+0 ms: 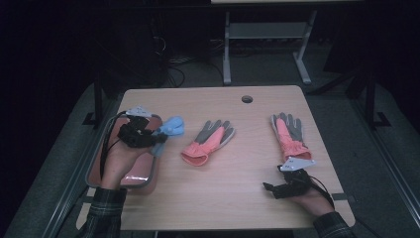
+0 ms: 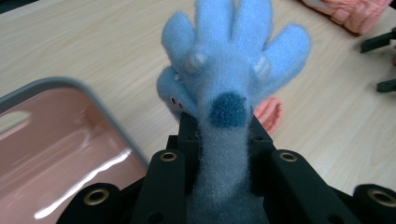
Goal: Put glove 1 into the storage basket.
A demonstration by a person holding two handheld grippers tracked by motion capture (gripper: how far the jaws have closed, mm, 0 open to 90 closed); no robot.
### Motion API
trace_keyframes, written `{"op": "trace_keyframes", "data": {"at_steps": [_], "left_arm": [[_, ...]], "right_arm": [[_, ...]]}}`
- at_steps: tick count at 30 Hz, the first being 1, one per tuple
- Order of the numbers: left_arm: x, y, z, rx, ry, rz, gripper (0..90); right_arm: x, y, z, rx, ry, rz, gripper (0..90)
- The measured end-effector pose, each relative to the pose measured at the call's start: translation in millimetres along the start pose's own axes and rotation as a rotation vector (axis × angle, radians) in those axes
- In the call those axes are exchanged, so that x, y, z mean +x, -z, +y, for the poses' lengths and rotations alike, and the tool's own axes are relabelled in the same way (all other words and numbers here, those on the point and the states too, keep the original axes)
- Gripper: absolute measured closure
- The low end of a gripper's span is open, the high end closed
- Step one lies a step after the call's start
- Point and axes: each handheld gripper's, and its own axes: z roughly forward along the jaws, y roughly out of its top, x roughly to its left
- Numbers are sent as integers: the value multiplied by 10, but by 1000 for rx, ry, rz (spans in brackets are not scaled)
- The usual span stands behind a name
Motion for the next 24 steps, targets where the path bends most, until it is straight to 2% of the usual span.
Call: {"op": "trace_keyframes", "data": {"at_steps": [9,14,15,19,24], "left_arm": [[249,155,-171,3,58,76,740],[401,235,-311,-1,95,108,740],[462,249,-363,7,108,129,740],[592,250,-455,16,142,157,740],[694,161,-534,49,159,180,740]], "right_arm": [[0,0,0,0,0,0,137],[0,0,0,0,0,0,138],[0,0,0,0,0,0,137],[-3,-1,0,-3,4,-1,137],[-4,-1,0,-3,5,0,137]]}}
